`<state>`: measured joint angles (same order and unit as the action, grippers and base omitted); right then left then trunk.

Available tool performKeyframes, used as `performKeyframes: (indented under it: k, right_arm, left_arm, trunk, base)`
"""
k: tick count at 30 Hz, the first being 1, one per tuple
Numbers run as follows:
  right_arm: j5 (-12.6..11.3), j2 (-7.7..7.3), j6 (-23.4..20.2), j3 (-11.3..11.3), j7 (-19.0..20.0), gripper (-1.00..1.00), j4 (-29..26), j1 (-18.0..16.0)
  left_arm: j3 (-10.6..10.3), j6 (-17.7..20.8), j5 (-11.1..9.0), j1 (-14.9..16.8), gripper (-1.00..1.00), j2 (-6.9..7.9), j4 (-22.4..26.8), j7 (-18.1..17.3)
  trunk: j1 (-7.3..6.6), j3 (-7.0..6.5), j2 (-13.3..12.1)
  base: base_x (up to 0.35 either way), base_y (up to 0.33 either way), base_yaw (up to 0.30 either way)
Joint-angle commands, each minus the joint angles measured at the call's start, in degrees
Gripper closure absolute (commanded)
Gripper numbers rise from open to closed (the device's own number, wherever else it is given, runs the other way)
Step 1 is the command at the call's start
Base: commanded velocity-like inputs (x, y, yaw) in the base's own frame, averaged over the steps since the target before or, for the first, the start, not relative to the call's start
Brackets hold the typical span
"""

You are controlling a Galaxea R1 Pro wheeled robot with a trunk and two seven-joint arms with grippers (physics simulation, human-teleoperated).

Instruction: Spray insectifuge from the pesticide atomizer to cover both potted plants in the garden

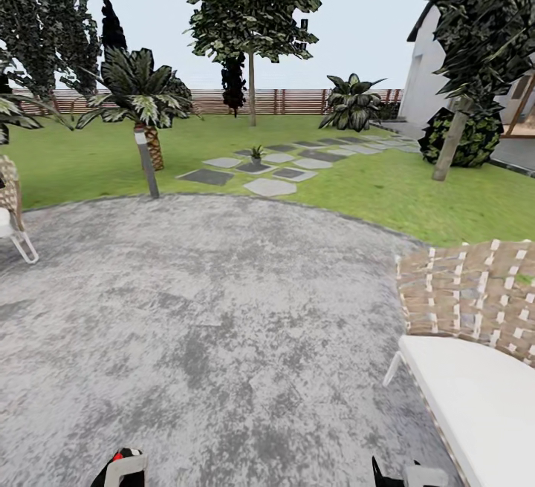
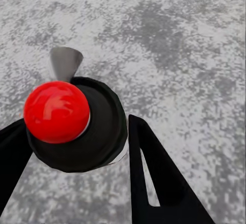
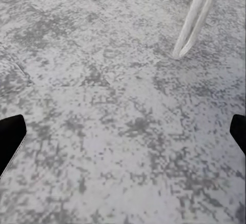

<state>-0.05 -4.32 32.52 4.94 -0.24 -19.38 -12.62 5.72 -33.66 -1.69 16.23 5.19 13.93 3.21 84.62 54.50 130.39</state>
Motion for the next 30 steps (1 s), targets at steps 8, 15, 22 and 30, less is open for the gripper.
performKeyframes:
  k: [8, 15, 22, 30]
  right_arm:
    - [0.0, 0.01, 0.2, 0.1, 0.0, -1.0, 0.0, 0.0]
    - [0.0, 0.01, 0.2, 0.1, 0.0, -1.0, 0.0, 0.0]
    - [0.0, 0.04, 0.2, 0.1, 0.0, -1.0, 0.0, 0.0]
    - [0.0, 0.03, 0.2, 0.1, 0.0, -1.0, 0.0, 0.0]
  left_arm:
    - [0.0, -0.2, -0.2, 0.0, 1.0, 0.0, 0.0, 0.0]
    - [0.0, -0.2, -0.2, 0.0, 1.0, 0.0, 0.0, 0.0]
    - [0.0, -0.2, -0.2, 0.0, 1.0, 0.0, 0.0, 0.0]
    - [0.0, -0.2, -0.2, 0.0, 1.0, 0.0, 0.0, 0.0]
  trunk:
    - [0.02, 0.05, 0.0]
    - [0.02, 0.05, 0.0]
    - [0.02, 0.05, 0.0]
    - [0.02, 0.05, 0.0]
  base:
    - [0.338, 0.0, 0.0]
    - [0.339, 0.0, 0.0]
    - [0.339, 0.0, 0.0]
    - [0.339, 0.0, 0.0]
